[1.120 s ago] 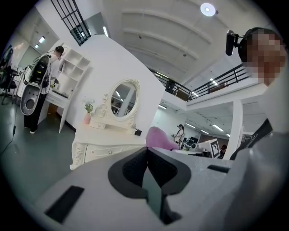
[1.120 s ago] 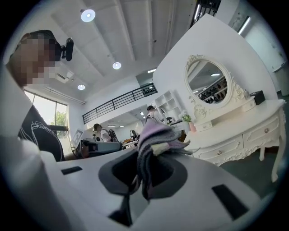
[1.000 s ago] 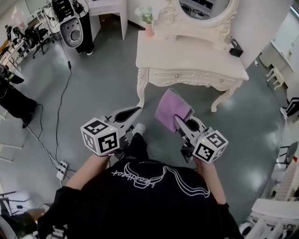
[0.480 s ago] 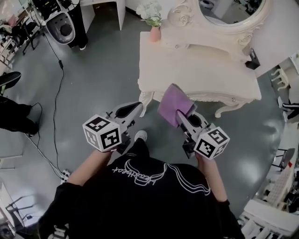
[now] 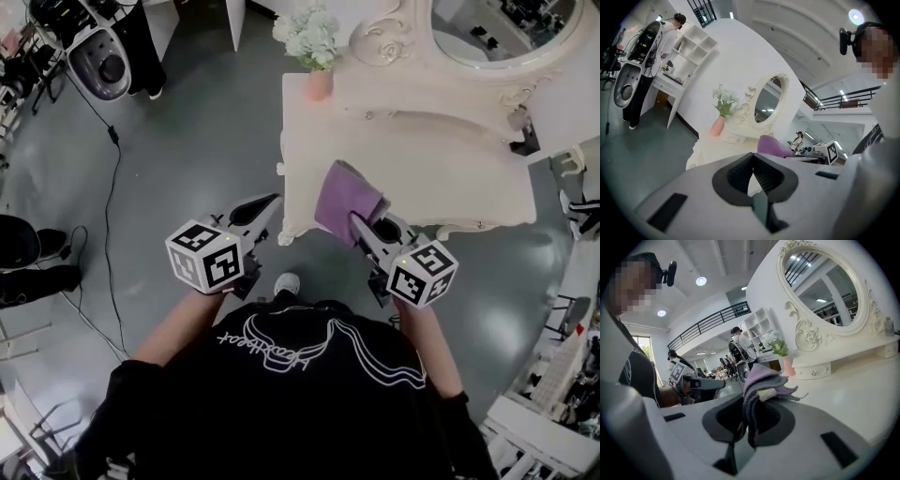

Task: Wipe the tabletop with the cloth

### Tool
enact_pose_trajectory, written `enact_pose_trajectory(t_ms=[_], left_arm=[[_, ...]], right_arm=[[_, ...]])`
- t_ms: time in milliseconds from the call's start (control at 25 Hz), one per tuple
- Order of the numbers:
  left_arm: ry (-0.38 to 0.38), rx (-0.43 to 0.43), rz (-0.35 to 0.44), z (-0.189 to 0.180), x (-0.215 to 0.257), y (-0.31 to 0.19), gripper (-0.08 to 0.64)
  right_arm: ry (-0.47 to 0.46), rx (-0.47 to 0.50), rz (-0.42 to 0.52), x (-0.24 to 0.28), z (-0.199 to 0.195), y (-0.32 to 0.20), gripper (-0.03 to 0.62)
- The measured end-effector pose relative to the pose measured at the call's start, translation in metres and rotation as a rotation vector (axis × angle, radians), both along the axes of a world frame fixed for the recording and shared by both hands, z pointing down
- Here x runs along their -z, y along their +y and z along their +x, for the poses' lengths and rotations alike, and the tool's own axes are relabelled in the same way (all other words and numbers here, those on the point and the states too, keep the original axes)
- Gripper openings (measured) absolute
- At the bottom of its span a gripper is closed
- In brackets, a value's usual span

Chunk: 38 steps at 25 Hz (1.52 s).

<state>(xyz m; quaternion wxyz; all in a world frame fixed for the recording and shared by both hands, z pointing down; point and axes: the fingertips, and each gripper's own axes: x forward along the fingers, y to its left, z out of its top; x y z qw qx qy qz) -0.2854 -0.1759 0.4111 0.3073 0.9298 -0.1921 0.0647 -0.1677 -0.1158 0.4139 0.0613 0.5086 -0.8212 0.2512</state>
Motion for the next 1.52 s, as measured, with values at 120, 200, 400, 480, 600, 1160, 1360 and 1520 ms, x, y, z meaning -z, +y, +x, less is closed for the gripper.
enact_pose_trajectory(t_ms=[120,200,400,480,600,1160,1360,1520], left_arm=[[-0.008,0.017,-0.018,0.004,-0.006,-0.018,0.003],[-0.016,0.018,-0.02,0.009,-0.007,-0.027,0.003],[-0.042,0.056,-0.011,0.016,-0.006,-0.056,0.005],[-0.046,0.077,-0.017,0.017,-0.005,-0.066,0.003],[-0.061,0.103,-0.033,0.018,-0.009,-0.079,0.003],[-0.124,0.2,-0.072,0.013,-0.025,-0.101,0.005],[-0.142,0.23,-0.068,0.001,-0.027,-0.102,0.005],[-0.15,0.233,-0.077,-0.007,-0.032,-0.102,0.003]], right_arm=[[0.019,0.019,-0.014,-0.006,0.004,-0.018,0.051],[0.026,0.032,-0.021,-0.008,0.008,-0.032,0.051],[0.047,0.089,-0.044,-0.015,0.014,-0.069,0.051],[0.047,0.11,-0.053,-0.018,0.014,-0.085,0.051],[0.049,0.148,-0.066,-0.023,0.008,-0.112,0.051],[0.202,0.282,-0.164,-0.09,-0.016,-0.188,0.051],[0.259,0.264,-0.198,-0.116,-0.012,-0.202,0.052],[0.327,0.233,-0.209,-0.135,-0.003,-0.204,0.052]])
